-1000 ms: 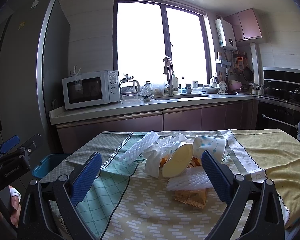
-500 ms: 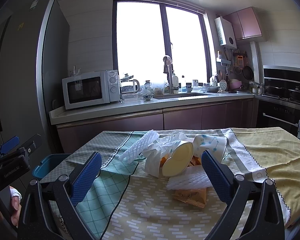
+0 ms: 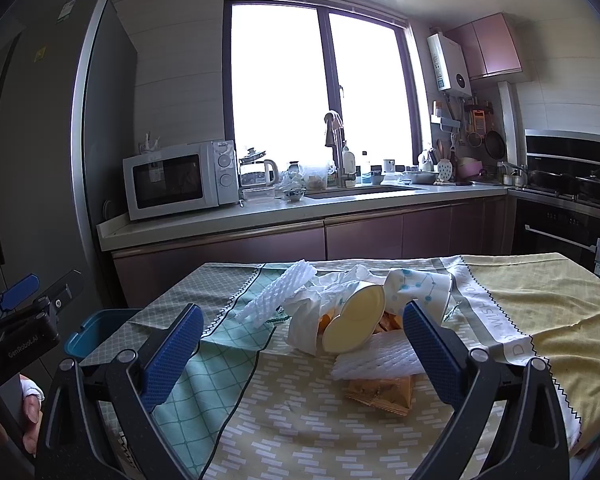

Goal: Collect trash

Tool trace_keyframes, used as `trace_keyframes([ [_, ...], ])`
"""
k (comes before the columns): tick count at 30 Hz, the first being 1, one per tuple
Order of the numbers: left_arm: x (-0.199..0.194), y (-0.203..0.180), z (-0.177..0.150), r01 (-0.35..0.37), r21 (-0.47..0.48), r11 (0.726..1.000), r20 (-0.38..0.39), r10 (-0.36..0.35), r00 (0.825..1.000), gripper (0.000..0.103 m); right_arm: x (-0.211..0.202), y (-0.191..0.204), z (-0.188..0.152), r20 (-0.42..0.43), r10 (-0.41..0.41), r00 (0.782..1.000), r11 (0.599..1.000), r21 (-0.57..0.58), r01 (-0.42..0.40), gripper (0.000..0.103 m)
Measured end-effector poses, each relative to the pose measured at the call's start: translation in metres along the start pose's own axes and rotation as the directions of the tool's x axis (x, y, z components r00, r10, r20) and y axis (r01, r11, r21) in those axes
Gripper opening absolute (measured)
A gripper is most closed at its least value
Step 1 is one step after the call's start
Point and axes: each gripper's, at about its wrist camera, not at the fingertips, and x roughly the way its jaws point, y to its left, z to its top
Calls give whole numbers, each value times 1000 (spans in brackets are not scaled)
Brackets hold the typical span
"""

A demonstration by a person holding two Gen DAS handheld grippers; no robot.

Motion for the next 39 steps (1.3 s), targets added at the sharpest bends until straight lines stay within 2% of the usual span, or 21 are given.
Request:
trace_keyframes([
  [25, 8, -10, -6, 27, 7, 1000, -28, -27, 999, 97, 5, -6, -2, -13, 12, 1000, 1000, 14, -12, 97],
  [32, 23, -23, -10, 114, 19, 993, -99, -112, 989, 97, 16, -28, -5, -58, -3, 998, 999, 54, 6, 97],
  [39, 42, -57, -18, 224, 81, 971, -167, -208, 964, 97, 30, -75, -17, -149, -49, 988, 988, 136, 69, 97],
])
